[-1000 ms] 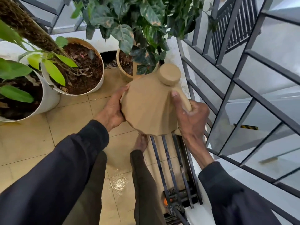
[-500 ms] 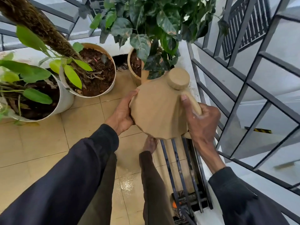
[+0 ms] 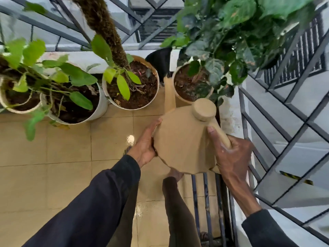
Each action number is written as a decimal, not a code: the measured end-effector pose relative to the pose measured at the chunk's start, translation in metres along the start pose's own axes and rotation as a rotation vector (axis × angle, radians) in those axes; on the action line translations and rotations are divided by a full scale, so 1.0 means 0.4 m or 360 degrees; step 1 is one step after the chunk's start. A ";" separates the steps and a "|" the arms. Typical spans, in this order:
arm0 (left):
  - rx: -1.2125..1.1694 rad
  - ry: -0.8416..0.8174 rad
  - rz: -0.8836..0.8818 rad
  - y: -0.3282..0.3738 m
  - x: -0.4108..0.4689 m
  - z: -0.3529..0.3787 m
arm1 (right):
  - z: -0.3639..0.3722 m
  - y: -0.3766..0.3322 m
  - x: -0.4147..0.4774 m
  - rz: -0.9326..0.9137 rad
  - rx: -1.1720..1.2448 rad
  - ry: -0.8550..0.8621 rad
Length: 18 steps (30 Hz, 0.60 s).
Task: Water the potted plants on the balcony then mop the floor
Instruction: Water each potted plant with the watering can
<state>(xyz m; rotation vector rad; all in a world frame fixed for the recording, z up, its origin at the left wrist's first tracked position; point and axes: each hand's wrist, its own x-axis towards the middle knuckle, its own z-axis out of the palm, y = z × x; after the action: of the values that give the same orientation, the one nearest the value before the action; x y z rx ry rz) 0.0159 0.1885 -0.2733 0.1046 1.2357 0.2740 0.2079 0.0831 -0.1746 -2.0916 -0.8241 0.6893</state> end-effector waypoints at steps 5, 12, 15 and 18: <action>-0.0108 0.0071 0.0034 0.003 -0.036 -0.083 | 0.046 -0.053 -0.016 -0.0100 -0.0078 -0.0119; -0.0183 0.0037 0.0024 -0.016 -0.076 -0.163 | 0.096 -0.150 -0.005 -0.0262 -0.0233 -0.0287; -0.0171 0.0067 -0.0014 -0.016 -0.087 -0.176 | 0.124 -0.204 0.005 -0.0323 -0.0338 -0.0365; -0.0202 0.0090 -0.0046 -0.020 -0.091 -0.186 | 0.147 -0.258 0.012 -0.0409 -0.0420 -0.0433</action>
<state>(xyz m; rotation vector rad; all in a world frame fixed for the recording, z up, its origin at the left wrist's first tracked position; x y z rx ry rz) -0.0638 0.1662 -0.2661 -0.0305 1.2715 0.3316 0.1371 0.1645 -0.1250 -2.0936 -1.3746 0.7669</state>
